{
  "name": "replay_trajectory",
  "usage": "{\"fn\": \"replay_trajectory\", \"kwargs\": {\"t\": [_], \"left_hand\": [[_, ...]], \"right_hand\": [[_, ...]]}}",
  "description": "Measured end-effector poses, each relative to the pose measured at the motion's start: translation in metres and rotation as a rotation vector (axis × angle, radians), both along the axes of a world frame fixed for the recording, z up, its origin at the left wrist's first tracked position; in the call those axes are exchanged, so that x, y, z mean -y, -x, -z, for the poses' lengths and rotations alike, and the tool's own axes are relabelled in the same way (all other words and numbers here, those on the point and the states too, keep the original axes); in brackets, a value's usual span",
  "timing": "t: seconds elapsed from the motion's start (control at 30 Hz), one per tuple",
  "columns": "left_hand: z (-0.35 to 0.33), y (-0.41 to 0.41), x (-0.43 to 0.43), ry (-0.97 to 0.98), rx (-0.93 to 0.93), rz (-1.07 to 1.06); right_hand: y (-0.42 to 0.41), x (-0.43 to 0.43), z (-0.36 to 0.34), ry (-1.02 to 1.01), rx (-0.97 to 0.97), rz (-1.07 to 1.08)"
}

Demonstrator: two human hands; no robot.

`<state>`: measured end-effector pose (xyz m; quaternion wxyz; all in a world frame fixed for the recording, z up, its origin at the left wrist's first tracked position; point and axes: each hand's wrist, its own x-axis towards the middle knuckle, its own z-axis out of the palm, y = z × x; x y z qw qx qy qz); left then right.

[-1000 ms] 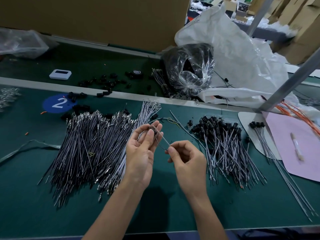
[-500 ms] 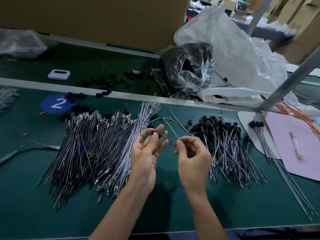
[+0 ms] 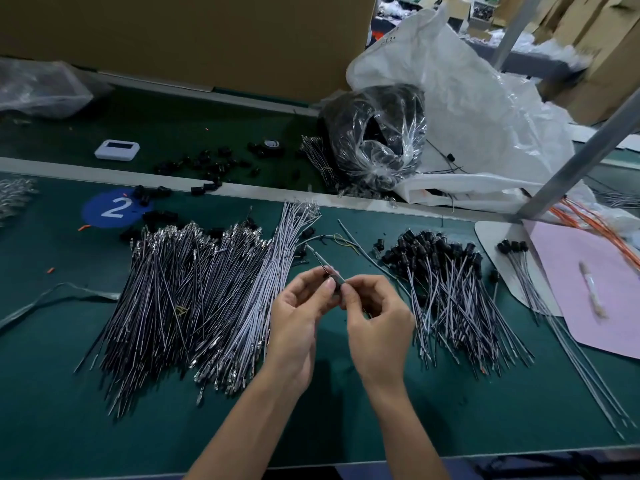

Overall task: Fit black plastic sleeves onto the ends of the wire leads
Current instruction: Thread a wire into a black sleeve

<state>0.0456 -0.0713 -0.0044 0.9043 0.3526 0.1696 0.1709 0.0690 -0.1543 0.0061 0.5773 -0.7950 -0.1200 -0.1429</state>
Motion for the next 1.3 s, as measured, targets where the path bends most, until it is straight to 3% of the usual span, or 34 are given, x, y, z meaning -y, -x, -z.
{"fn": "replay_trajectory", "kwargs": {"t": [0.4, 0.67, 1.3], "left_hand": [[-0.006, -0.003, -0.021, 0.212, 0.0, -0.108], [-0.01, -0.002, -0.027, 0.229, 0.044, -0.152], [-0.01, 0.0, -0.026, 0.239, 0.03, -0.121]], "right_hand": [[0.005, 0.019, 0.0, 0.03, -0.11, -0.075], [0.006, 0.029, -0.001, 0.124, -0.067, -0.094], [-0.001, 0.029, -0.002, 0.12, -0.086, -0.075]]}}
